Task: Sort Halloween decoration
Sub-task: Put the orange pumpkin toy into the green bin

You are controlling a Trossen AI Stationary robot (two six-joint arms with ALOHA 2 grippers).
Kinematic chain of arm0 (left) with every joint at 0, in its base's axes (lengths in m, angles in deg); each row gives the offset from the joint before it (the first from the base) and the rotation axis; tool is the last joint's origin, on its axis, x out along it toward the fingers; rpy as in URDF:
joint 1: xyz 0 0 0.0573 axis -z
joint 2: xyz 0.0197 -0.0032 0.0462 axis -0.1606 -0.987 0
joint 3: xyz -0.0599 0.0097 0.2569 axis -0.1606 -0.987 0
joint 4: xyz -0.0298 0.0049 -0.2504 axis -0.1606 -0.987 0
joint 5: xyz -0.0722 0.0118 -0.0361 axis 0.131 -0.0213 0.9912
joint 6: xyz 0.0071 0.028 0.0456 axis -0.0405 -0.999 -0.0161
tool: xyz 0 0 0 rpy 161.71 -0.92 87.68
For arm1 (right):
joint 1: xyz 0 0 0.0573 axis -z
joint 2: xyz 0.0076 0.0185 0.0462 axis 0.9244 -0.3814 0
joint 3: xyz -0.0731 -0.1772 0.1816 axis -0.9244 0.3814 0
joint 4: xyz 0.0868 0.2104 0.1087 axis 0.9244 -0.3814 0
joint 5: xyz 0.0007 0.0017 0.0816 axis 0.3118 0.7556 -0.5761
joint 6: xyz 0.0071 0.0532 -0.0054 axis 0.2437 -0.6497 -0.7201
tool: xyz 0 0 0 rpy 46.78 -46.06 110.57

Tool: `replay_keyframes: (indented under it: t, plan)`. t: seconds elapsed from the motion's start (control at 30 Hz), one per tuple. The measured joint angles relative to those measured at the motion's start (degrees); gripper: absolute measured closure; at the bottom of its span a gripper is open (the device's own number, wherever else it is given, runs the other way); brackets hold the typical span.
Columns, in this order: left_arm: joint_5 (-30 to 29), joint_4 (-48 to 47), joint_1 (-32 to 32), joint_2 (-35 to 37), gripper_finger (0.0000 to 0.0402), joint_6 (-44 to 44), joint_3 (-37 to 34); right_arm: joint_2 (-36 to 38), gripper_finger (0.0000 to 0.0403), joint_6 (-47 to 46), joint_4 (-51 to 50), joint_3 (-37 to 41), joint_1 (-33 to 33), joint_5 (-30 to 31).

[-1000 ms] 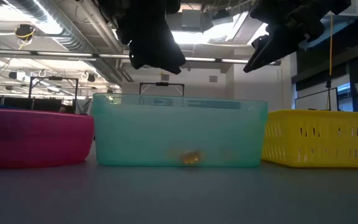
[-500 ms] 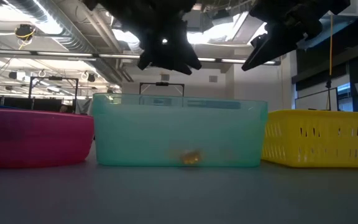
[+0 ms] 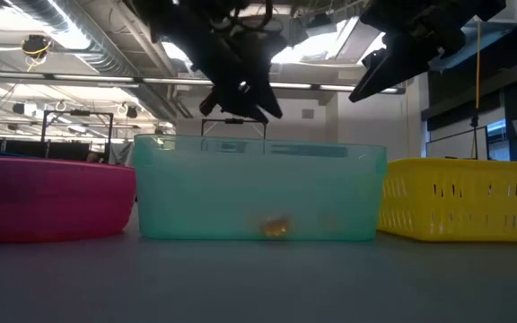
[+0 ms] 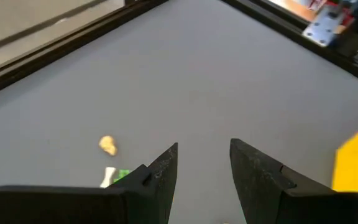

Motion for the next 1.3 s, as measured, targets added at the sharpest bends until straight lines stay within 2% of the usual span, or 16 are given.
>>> replay_keyframes:
  t: [0.23,0.5,0.9,1.3]
  plan:
    - [7.19,-5.91,-6.96,-0.39,0.027,0.21,0.07,0.0,0.0214,0.0,-0.02,0.0,0.0,0.0]
    - [8.96,-11.2,-11.22,-3.22,0.027,0.32,0.09,-0.02,0.0214,0.0,-0.02,0.0,0.0,-0.02]
    - [11.78,-11.43,-13.16,-10.8,0.027,0.36,0.09,-0.02,0.0214,0.0,-0.07,0.0,0.0,0.0]
    - [11.51,-11.57,-13.14,-14.06,0.027,0.37,0.09,-0.02,0.0214,0.0,-0.08,0.0,0.0,0.0]
